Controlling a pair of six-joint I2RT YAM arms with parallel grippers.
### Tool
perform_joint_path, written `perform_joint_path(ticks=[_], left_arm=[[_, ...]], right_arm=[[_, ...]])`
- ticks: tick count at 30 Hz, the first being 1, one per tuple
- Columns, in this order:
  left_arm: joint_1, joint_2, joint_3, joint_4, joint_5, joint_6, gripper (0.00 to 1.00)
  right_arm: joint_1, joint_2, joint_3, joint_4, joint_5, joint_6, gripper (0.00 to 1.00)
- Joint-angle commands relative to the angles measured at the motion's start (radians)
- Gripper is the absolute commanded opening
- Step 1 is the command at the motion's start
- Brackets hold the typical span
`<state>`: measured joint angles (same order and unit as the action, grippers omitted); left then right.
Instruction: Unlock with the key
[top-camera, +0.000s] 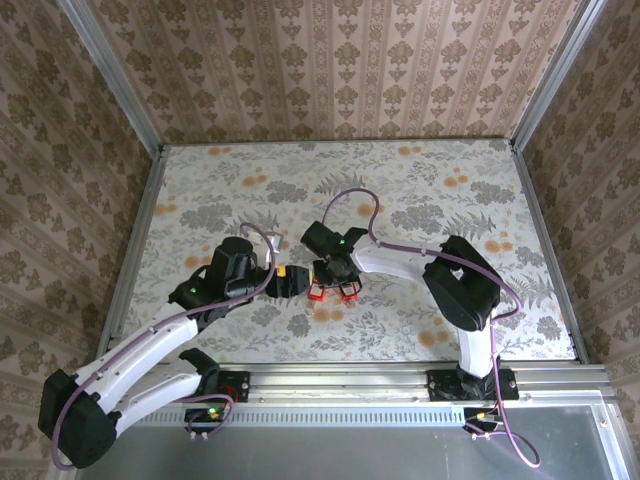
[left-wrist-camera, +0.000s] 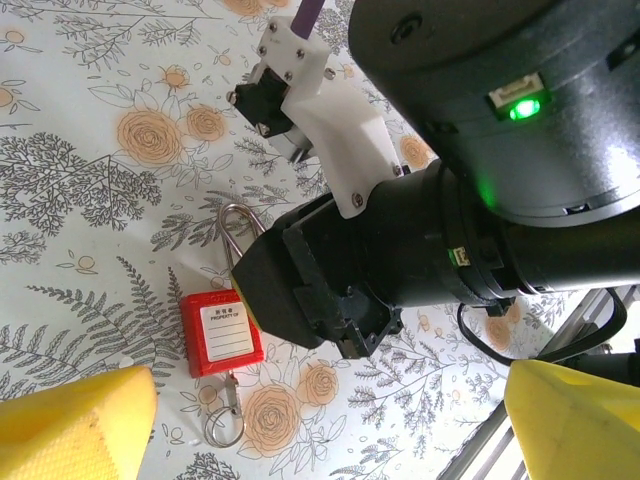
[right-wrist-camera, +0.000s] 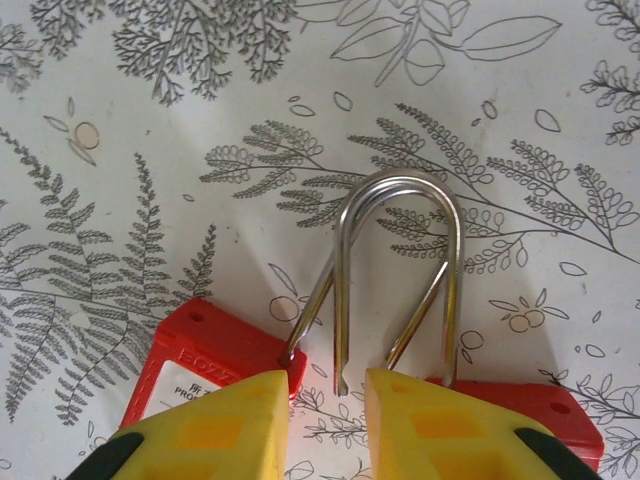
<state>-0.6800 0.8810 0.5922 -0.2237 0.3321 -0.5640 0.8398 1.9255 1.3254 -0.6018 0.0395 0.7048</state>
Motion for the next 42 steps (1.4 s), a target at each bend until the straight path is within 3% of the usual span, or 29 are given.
perform_joint_path(ticks=[1,23,29,33,38,42], left_arm=[[-0.003,-0.013,-0.015,-0.014,-0.007,0.006,0.91],[-0.002,-0.010,-0.009,-0.020,-0.015,0.007,0.91],[-0.002,-0.006,-0.012,-0.016,-0.013,0.006,0.91],[-0.002,-0.009,-0.014,-0.015,-0.013,0.004,0.90],[-0.002,-0.013,-0.020,-0.008,-0.015,0.002,0.91],[-0.002,-0.003,-0.020,0.000,-0.012,0.001,0.91]], right_arm=[[-0.013,0.020,0.014,-0.005,-0.003,0.007,0.26],[-0.051,-0.006,-0.021,0.056,-0.039,0.036,0.22],[-0.054,-0.092,0.024,-0.008,-0.007,0.011,0.28],[-0.056,-0.132,0.020,-0.088,0.041,-0.019,0.39],[-0.052,-0.170,-0.084,-0.104,0.072,-0.025,0.51],[-0.034,-0.157,-0.154,-0.077,0.068,-0.015,0.53]])
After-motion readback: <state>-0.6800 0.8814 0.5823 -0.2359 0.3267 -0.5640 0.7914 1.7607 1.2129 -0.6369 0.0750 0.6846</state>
